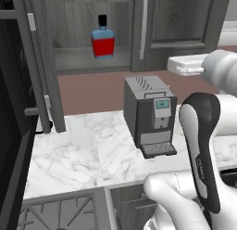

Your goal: Get the candle and the liquor from the cabinet and move them to the dining counter.

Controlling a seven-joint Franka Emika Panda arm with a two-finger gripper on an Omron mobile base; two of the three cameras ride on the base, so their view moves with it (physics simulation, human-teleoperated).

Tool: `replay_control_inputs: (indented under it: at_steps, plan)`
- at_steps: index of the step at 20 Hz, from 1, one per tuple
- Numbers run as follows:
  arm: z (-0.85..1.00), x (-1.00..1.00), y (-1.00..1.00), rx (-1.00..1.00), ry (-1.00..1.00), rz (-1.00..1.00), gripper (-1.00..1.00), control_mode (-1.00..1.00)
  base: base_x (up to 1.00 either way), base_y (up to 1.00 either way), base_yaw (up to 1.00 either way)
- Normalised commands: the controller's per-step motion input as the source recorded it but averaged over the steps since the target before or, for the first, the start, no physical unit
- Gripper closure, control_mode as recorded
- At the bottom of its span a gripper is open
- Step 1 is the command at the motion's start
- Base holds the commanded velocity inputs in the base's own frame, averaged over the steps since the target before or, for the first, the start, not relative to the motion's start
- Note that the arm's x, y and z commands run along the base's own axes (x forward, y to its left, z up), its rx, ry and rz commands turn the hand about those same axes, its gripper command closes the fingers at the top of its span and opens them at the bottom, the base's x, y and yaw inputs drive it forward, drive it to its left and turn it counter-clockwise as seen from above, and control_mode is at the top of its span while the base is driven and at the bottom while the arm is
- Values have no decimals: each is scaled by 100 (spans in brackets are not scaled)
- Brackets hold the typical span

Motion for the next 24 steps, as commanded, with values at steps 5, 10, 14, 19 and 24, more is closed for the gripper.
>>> replay_control_inputs:
  at_steps: [5, 10, 14, 19, 24]
  plan:
    - [0, 1, 0, 0, -23, -5, -100, -100, 0, 0, 0]
    - [0, 2, 0, -1, -8, -14, -100, -100, 0, 0, 0]
    - [0, 16, 7, 0, -4, -6, -100, -100, 0, 0, 0]
    - [0, 24, 13, 0, -2, 0, -100, -100, 0, 0, 0]
    - [0, 36, 12, 0, -2, 0, -100, -100, 0, 0, 0]
